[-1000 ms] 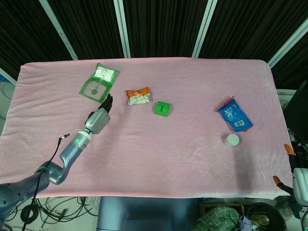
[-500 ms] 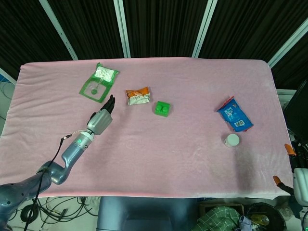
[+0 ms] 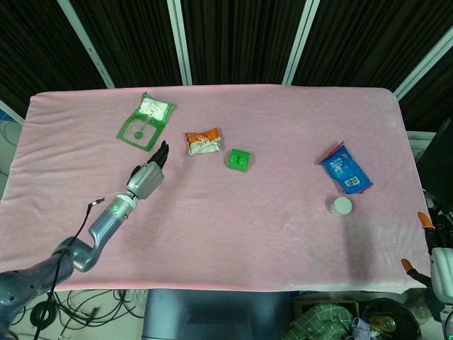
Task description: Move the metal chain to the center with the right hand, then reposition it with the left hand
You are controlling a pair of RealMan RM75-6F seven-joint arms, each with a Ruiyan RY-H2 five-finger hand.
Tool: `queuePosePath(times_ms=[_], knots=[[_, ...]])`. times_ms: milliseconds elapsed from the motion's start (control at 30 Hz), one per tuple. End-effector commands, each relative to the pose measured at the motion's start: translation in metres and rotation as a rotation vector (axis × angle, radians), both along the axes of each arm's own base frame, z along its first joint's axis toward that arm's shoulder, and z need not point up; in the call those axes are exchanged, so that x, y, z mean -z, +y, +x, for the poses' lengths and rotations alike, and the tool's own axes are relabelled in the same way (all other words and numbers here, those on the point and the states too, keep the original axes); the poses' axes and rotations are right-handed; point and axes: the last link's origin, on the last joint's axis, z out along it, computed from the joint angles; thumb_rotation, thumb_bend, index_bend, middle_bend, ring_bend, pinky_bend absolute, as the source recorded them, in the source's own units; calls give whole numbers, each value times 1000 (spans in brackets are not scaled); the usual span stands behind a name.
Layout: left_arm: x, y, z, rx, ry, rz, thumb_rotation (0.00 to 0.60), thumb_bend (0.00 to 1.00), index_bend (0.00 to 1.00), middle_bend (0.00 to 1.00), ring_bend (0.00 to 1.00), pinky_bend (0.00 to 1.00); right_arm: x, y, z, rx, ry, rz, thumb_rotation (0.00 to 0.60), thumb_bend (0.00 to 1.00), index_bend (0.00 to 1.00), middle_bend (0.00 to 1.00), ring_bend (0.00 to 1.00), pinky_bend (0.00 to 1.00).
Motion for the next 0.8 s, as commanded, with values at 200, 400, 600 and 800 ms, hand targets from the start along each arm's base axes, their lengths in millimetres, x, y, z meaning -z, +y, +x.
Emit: queuePosePath(times_ms=[200, 400, 600, 800], knots=[[-9, 1, 7, 20, -31, 20, 600, 399, 585, 158, 0, 0, 0, 0, 0, -1, -1, -1, 600, 103, 5, 0, 0, 179], [-20, -3, 12, -8, -110, 22, 600, 399, 591, 160, 0, 0, -1, 0, 0, -1, 0, -4, 600, 104, 5, 0, 0, 179], [-29, -13, 17, -154, -377, 4, 600, 399, 592, 161, 0, 0, 0, 0, 0, 4, 3, -2, 600, 103, 5, 0, 0, 179], [-33, -29, 22, -291, -629, -23, 600, 399, 591, 158, 0, 0, 2, 0, 0, 4, 11, 5, 600, 103, 4, 0, 0, 179]])
